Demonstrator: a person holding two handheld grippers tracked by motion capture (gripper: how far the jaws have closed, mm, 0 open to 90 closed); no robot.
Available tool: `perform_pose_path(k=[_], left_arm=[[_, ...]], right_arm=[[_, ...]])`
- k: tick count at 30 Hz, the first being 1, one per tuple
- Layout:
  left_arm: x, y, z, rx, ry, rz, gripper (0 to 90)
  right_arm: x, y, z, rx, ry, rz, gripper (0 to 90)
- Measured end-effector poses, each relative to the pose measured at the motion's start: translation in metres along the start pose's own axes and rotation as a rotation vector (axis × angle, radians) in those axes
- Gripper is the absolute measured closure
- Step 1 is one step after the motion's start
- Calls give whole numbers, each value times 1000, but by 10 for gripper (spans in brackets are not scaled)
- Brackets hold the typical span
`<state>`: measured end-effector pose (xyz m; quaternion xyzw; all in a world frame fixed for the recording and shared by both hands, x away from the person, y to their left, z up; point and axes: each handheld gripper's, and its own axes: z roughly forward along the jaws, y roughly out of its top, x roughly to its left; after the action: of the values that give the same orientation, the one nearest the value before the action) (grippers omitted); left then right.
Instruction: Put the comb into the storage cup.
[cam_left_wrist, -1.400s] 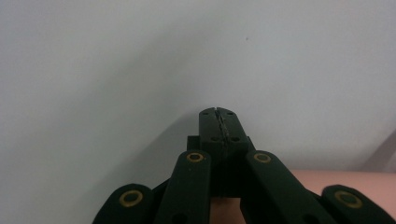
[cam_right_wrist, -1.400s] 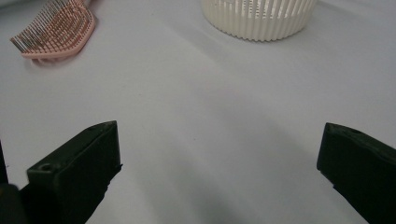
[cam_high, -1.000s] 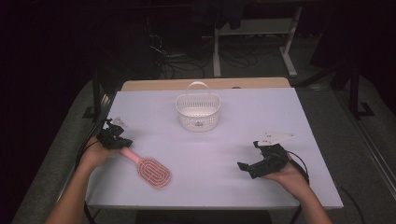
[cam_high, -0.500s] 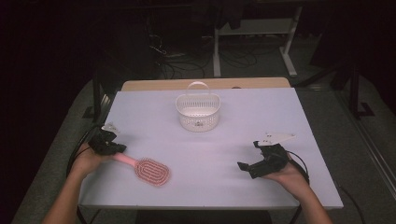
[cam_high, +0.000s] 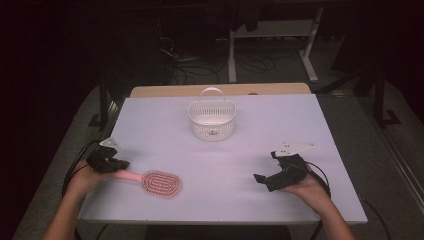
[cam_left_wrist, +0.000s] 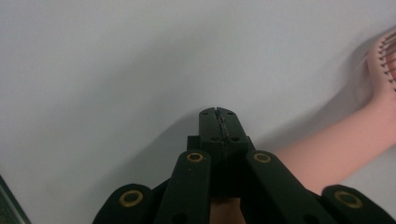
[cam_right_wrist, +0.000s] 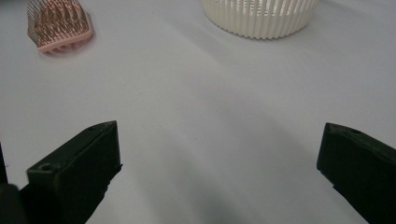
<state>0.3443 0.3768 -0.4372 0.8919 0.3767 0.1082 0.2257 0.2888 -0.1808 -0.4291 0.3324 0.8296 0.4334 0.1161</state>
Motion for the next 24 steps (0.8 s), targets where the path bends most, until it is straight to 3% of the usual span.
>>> perform_pose_path(k=[10, 24], left_arm=[[-4, -20, -10, -26, -14, -27, 900], [-12, -37, -19, -34, -44, -35, 900]], right_arm=[[0, 0, 0, 4, -3, 0, 0], [0, 0, 2, 7, -3, -1, 0]])
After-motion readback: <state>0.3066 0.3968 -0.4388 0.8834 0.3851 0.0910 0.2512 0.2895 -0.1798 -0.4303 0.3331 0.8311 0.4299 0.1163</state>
